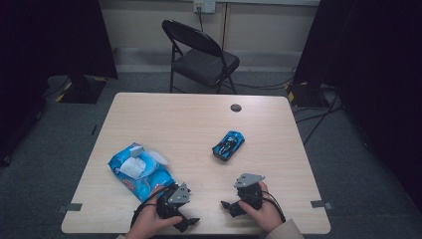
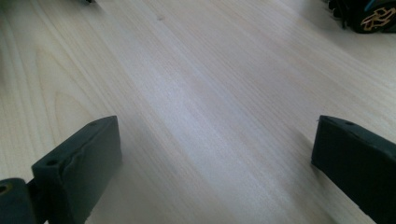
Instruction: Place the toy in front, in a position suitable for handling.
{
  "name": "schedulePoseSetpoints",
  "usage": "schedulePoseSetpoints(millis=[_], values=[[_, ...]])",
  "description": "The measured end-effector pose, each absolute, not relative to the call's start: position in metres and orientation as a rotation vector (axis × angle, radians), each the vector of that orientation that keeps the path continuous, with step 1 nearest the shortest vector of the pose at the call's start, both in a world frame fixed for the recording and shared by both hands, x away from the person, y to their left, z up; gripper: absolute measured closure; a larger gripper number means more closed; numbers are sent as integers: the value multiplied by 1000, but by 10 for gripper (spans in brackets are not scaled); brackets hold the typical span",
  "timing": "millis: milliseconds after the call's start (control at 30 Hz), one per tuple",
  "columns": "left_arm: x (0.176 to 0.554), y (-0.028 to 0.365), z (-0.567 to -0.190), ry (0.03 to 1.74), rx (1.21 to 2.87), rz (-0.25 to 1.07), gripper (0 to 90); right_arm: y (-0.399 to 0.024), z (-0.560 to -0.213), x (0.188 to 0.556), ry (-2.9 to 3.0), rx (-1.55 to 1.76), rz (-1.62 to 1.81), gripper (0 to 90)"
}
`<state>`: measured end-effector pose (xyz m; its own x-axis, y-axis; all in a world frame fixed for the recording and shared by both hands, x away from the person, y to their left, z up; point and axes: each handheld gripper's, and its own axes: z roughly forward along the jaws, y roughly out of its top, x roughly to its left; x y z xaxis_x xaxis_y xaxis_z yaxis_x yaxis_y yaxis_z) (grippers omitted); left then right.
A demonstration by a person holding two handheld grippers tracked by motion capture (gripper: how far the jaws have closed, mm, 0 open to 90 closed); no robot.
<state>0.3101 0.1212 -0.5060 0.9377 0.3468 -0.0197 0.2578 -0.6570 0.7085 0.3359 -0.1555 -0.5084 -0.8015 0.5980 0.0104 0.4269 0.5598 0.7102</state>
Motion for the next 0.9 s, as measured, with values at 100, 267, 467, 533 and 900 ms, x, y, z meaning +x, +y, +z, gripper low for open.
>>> schedulePoseSetpoints(millis=[100,267,467,533,900], values=[[310,121,-506,426,2320,149,20,-156,-508,336,2563,857,1073,11],[311,121,-506,433,2316,153,21,-155,-508,336,2564,858,1073,11],[314,120,-505,466,2295,171,134,-155,-508,336,2563,858,1074,11],[318,119,-502,499,2290,155,165,-155,-508,336,2563,858,1074,11],[339,106,-484,591,2256,145,163,-155,-508,336,2562,860,1073,9]])
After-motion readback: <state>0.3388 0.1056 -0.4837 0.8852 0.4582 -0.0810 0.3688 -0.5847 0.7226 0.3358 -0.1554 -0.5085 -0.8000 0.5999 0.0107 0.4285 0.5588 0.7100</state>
